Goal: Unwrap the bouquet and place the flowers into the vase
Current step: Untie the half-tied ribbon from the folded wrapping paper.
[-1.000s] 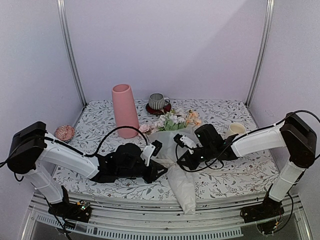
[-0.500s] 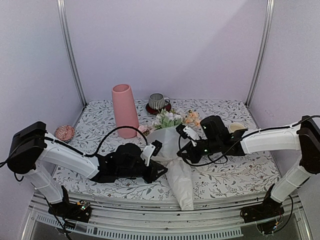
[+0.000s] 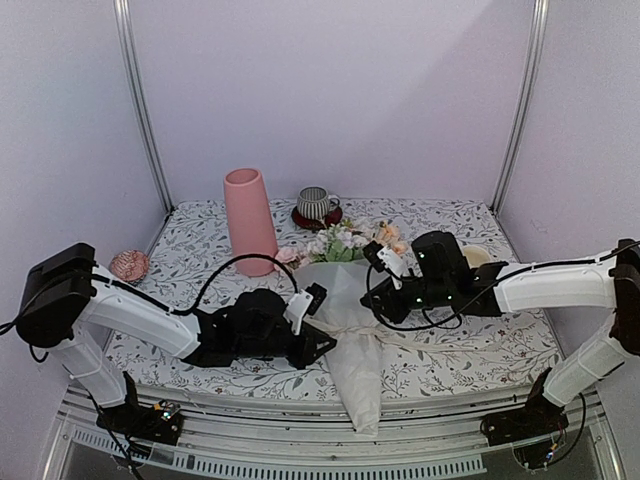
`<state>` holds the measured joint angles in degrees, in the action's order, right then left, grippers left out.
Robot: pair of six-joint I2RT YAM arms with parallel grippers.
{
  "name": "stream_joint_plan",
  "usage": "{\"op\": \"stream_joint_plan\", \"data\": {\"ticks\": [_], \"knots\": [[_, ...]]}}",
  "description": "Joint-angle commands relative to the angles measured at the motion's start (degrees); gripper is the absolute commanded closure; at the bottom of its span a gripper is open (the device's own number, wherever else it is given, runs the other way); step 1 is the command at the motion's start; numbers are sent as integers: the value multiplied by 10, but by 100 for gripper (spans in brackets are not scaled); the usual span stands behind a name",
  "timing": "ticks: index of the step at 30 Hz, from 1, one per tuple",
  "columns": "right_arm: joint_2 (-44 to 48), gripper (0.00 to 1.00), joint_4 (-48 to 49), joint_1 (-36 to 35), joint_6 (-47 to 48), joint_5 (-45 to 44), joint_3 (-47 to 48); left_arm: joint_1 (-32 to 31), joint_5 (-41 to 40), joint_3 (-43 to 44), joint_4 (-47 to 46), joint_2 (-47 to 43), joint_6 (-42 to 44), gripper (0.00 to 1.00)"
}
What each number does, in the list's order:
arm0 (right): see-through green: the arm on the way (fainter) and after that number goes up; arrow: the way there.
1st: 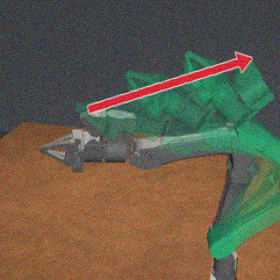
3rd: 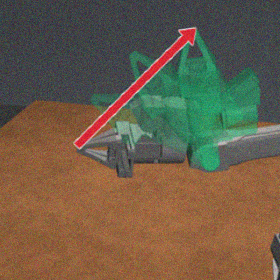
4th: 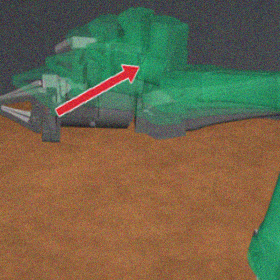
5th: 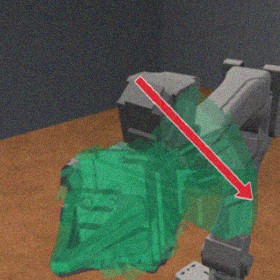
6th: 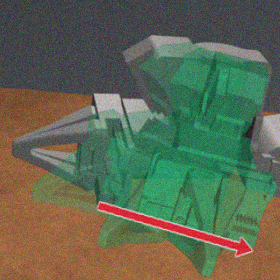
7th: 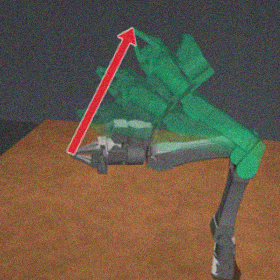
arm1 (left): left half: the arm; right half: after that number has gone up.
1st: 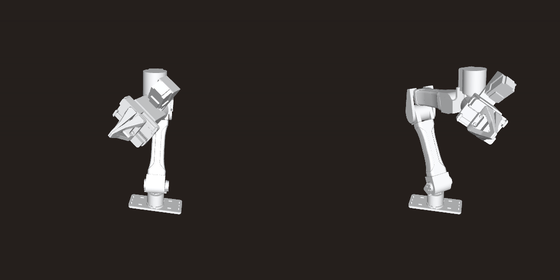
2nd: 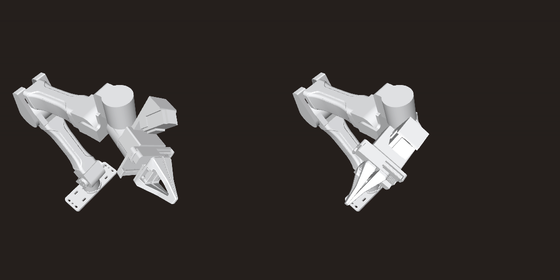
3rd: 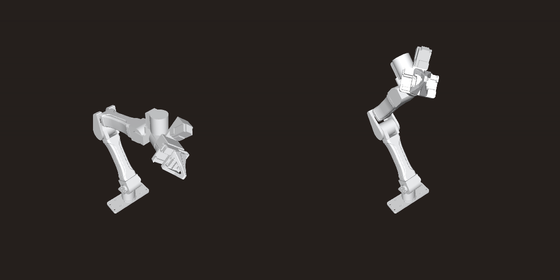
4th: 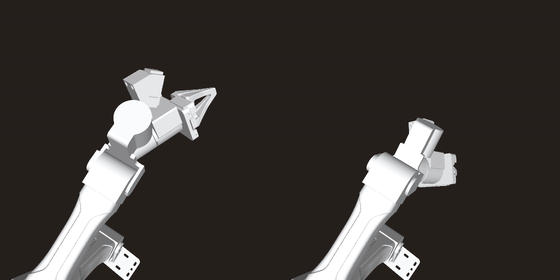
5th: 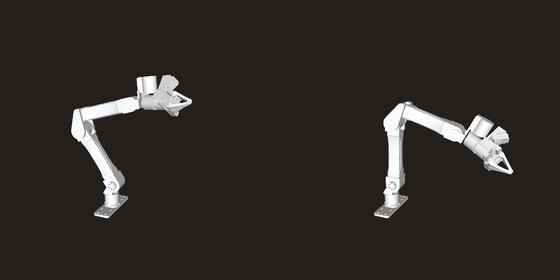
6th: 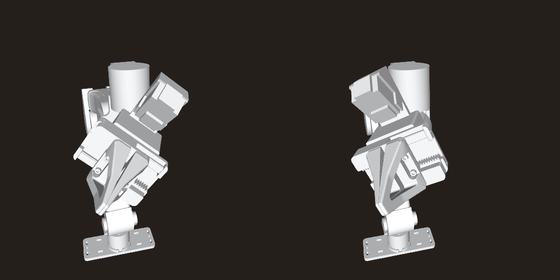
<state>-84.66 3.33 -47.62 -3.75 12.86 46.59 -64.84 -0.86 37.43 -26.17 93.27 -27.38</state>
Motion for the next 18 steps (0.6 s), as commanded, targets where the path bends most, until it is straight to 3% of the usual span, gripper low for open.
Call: {"op": "stream_joint_plan", "data": {"ticks": [1,18], "knots": [[24,86,8,1,-6,-23,-20,-8,-7,19,5,14,11,73],[4,87,71,2,-42,2,-69,-14,-28,94,58,73,12,72]]}}
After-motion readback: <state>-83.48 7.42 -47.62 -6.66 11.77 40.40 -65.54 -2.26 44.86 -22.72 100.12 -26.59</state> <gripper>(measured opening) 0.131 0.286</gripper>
